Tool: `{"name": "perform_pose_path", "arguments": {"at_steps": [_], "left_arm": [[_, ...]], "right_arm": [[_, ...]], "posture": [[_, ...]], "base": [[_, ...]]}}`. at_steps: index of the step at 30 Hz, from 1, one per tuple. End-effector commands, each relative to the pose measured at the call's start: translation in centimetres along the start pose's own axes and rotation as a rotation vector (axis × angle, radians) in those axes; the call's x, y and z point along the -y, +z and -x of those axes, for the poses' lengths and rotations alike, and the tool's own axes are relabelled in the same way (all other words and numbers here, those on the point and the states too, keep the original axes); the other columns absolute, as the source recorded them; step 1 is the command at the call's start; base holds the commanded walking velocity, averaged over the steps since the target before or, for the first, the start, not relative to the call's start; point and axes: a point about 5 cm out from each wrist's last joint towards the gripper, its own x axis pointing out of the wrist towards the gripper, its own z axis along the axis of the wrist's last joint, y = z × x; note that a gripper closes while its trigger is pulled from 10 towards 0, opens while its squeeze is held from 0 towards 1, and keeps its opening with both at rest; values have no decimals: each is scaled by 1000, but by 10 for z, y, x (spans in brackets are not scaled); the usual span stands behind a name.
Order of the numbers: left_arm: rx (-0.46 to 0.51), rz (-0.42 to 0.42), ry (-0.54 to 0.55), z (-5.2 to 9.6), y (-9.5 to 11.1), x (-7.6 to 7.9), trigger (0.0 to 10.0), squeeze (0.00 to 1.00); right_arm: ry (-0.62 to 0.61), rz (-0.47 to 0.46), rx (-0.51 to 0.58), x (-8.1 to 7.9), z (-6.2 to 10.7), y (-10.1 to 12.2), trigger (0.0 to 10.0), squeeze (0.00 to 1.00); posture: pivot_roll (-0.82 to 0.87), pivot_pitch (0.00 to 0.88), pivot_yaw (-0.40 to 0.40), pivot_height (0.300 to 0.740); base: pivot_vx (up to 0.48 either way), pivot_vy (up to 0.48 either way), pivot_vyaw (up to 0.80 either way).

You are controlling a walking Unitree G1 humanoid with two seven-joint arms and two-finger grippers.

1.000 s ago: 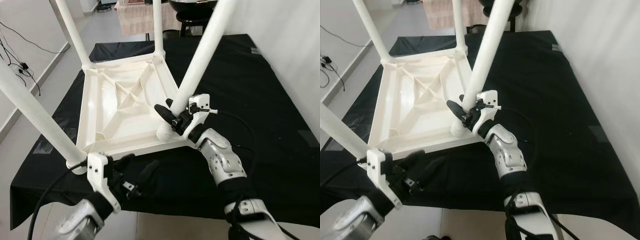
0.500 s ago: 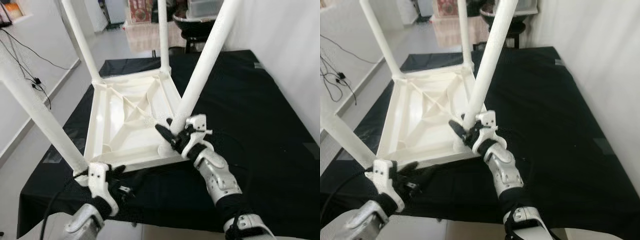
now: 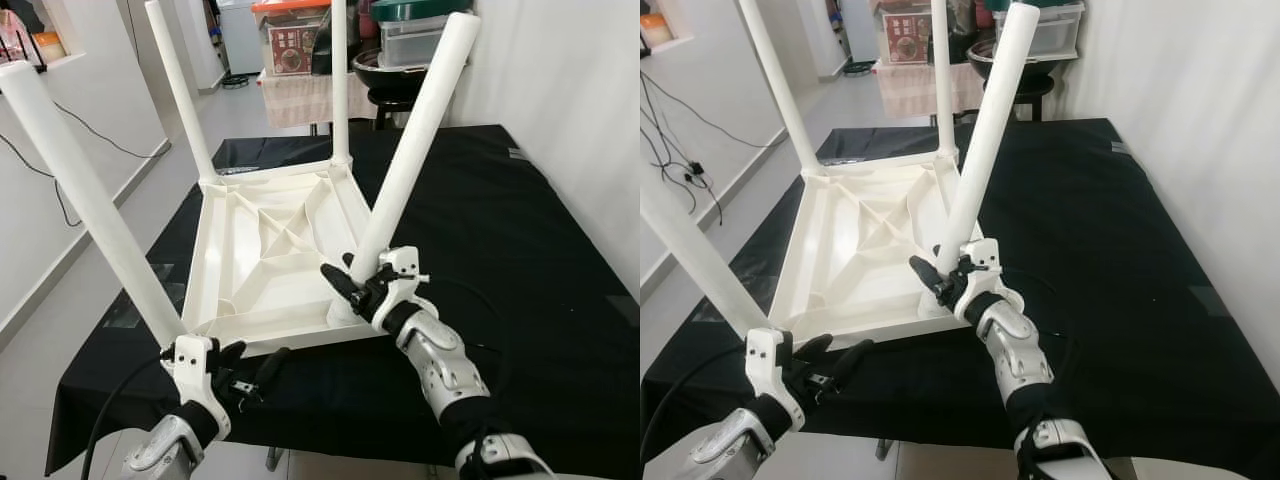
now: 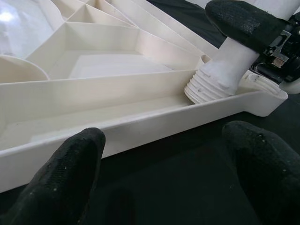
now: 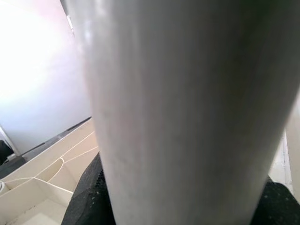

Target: Building children table

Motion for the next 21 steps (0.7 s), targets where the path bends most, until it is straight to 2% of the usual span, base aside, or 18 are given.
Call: {"name": "perform_pose_path", "arguments": {"at_steps": [1, 3, 6, 8, 14, 19, 21], "left_arm": [[-18, -17, 8, 2, -6, -1, 10000, 0], [-28, -42, 4, 1, -9, 0, 10000, 0], [-29, -44, 2, 0, -9, 0, 10000, 0], [-24, -35, 6, -1, -9, -1, 10000, 0], [-18, -12, 8, 1, -8, -3, 10000, 0], [-11, 5, -2, 0, -7, -3, 10000, 0], [-1, 16, -8, 0, -6, -3, 10000, 0]], "right_arm": [[32, 41, 46, 0, -7, 17, 10000, 0], [100, 84, 58, -7, -14, 27, 10000, 0], [105, 83, 75, -9, -17, 31, 10000, 0], [85, 69, 95, -10, -21, 35, 10000, 0], [64, 81, 120, -8, -24, 43, 10000, 0], [60, 43, 186, -5, -28, 61, 10000, 0], [65, 96, 187, -6, -30, 67, 10000, 0]], "posture": [[-9, 0, 35, 740], [-7, 0, 27, 740], [-6, 0, 26, 740], [-5, 0, 27, 740], [-4, 0, 40, 740], [-9, 0, 44, 740], [-11, 0, 43, 740]], "base": [[0, 0, 800], [0, -459, 800], [0, -458, 771], [0, -442, 0], [0, 0, 0], [0, 0, 0], [0, 0, 0]]}}
